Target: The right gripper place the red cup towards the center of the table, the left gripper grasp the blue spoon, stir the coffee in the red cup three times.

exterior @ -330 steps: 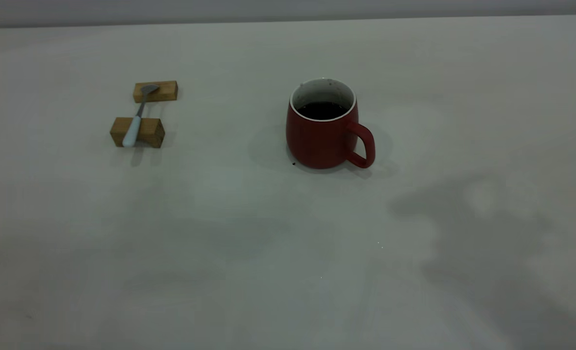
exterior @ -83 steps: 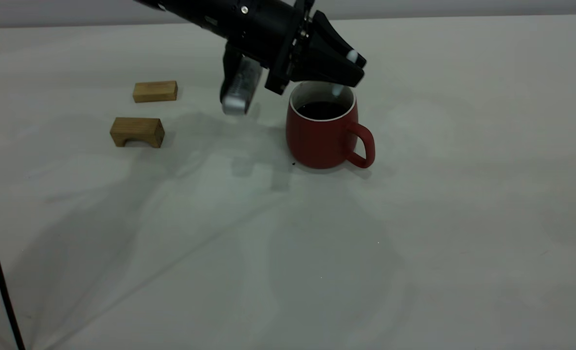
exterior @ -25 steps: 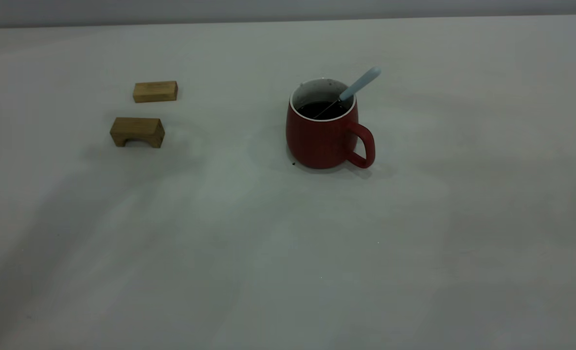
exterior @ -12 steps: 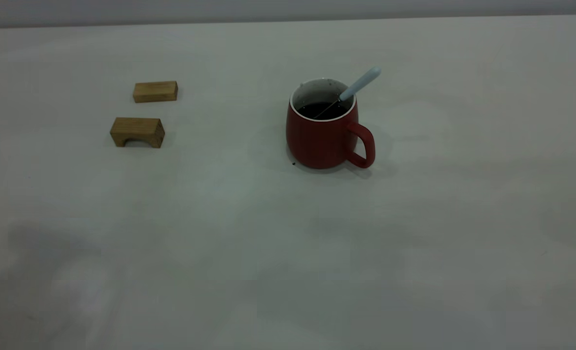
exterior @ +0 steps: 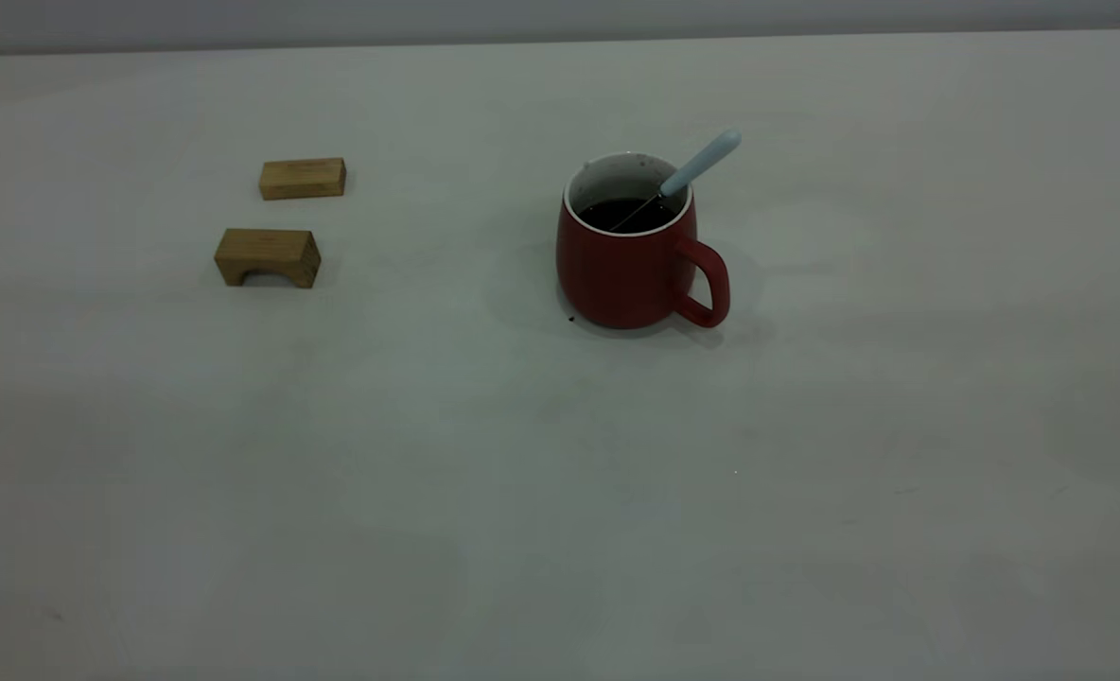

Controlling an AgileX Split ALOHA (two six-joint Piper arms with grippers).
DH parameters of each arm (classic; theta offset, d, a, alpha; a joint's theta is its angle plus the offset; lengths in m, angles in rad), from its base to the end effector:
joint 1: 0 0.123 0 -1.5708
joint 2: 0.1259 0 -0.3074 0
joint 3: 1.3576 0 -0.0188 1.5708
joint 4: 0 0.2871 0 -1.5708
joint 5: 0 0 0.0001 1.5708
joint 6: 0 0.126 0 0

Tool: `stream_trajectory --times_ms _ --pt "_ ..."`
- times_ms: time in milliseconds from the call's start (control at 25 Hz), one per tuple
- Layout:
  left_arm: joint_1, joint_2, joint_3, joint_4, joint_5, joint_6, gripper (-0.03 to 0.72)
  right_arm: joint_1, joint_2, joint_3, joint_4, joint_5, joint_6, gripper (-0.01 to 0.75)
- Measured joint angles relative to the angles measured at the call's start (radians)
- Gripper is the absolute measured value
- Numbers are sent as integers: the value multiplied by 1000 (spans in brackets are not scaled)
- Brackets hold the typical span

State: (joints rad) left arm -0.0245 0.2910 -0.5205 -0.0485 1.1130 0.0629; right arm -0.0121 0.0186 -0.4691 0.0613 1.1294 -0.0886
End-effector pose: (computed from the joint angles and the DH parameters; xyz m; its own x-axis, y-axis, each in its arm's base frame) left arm 0.0737 -0.0073 0.2648 -0.7113 0.0588 -0.7004 0.0844 0.9964 -0.0020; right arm 0.0372 0.0065 0.2603 -0.5539 -0.0556 -0.8308 -0.0686 0.9974 -0.0210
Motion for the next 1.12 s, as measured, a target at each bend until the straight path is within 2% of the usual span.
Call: stream_trajectory --times_ms 120,360,1120 --pt "50 -129 17 -1 -6 5 571 0 0 0 0 0 0 588" --pt "56 -303 33 7 12 7 571 0 0 0 0 0 0 588" --pt "56 -310 33 8 17 7 571 0 0 0 0 0 0 588"
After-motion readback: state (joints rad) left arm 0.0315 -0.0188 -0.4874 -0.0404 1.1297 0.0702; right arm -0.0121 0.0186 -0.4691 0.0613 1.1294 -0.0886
